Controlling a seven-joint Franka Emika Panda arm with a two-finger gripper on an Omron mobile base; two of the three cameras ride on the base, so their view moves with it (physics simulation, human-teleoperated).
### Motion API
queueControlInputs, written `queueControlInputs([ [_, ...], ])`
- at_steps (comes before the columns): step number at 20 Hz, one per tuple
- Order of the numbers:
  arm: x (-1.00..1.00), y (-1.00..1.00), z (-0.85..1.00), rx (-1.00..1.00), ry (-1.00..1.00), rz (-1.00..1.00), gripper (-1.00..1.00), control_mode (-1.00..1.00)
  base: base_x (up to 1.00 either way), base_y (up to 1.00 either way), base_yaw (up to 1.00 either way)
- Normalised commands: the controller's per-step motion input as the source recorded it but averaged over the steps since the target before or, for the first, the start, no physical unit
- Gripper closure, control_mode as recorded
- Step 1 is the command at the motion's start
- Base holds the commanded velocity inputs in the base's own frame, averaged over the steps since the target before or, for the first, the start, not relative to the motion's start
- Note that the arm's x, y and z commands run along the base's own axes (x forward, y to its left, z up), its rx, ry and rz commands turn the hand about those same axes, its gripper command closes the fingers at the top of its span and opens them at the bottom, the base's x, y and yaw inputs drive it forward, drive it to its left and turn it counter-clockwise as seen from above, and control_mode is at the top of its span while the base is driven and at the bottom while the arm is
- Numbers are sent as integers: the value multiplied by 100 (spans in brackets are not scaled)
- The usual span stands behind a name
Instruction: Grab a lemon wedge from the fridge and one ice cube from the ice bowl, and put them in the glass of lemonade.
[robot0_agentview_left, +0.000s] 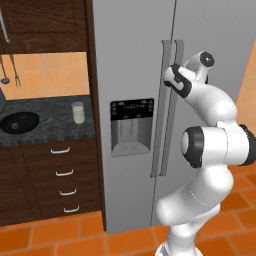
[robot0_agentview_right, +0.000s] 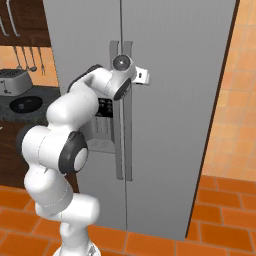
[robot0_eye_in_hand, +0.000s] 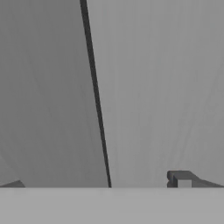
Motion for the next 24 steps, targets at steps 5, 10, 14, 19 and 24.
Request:
queueControlInputs([
  [5,45,0,-2,0,-1,1,-100,-100,0,0,0],
  [10,38,0,-8,0,3,1,-100,-100,0,0,0],
  [14,11,7,-3,0,0,0,100,-100,0,0,0],
  [19,15,27,-1,-2,0,0,100,-100,0,0,0],
  [24,28,5,0,-5,0,0,100,-100,0,0,0],
])
